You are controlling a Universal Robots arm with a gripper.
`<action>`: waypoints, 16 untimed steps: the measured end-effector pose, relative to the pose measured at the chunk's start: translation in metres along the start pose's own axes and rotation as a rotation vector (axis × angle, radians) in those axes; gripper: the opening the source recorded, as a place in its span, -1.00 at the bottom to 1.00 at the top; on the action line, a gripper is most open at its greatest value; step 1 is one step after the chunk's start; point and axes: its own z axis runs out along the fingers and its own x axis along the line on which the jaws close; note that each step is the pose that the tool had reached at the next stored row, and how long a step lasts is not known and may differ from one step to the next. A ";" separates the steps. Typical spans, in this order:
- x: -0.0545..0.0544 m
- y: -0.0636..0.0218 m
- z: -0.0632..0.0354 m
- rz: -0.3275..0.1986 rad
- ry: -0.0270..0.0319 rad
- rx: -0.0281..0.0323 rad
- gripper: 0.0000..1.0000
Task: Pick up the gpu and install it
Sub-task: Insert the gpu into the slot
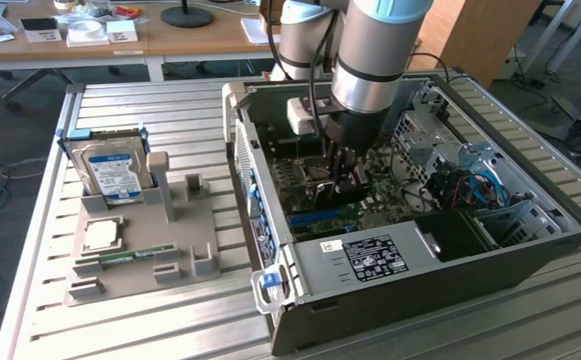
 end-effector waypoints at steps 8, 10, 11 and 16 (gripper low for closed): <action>0.000 0.0029 -0.0001 0.000 -0.0001 0.0008 -0.47; 0.000 0.0037 -0.0001 0.000 -0.0001 0.0011 -0.47; 0.000 0.0039 -0.0001 0.000 -0.0001 0.0013 -0.47; 0.000 0.0060 -0.0001 0.000 -0.0001 0.0027 -0.47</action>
